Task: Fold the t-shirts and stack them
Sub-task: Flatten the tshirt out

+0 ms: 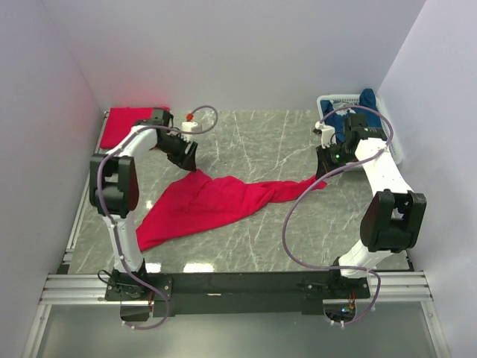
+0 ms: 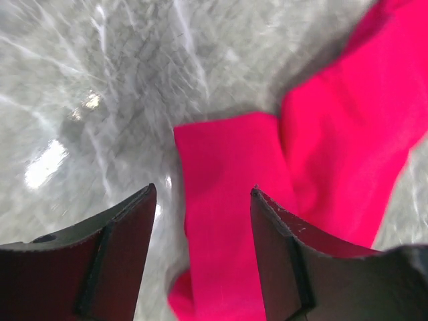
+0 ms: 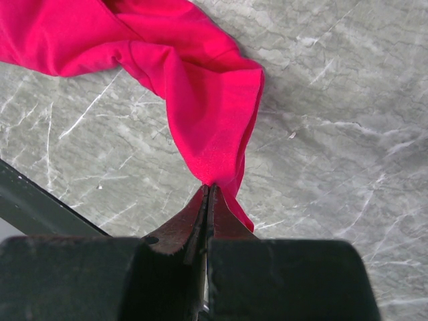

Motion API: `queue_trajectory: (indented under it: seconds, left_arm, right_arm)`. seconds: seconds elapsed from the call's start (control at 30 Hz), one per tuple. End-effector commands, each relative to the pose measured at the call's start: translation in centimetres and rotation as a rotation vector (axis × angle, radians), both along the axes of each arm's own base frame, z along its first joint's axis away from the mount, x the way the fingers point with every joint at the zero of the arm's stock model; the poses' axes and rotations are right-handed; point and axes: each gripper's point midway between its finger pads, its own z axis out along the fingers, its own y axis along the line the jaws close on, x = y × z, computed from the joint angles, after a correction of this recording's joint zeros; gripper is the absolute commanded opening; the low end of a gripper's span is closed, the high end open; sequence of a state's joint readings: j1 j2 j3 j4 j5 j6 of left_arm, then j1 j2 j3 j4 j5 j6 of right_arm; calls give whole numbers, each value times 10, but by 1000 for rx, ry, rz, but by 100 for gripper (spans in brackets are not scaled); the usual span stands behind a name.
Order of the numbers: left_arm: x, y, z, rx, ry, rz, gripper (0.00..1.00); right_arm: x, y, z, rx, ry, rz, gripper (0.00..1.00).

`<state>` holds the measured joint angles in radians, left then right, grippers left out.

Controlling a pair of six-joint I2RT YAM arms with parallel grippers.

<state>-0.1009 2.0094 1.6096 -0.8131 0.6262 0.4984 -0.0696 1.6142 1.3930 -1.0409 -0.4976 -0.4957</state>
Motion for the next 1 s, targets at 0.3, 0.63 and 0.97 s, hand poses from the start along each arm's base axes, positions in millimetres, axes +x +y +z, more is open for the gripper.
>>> queue_trajectory:
  seconds: [0.3, 0.63, 0.97]
  left_arm:
    - [22, -32, -34, 118, 10, 88, 63]
    - [26, -49, -35, 65, 70, 79, 16]
    - [45, 2, 117, -62, -252, 143, 1]
  right_arm:
    - [5, 2, 4, 8, -26, 5, 0]
    - [7, -1, 6, -6, -32, 9, 0]
    - [24, -1, 37, 2, -122, -23, 0]
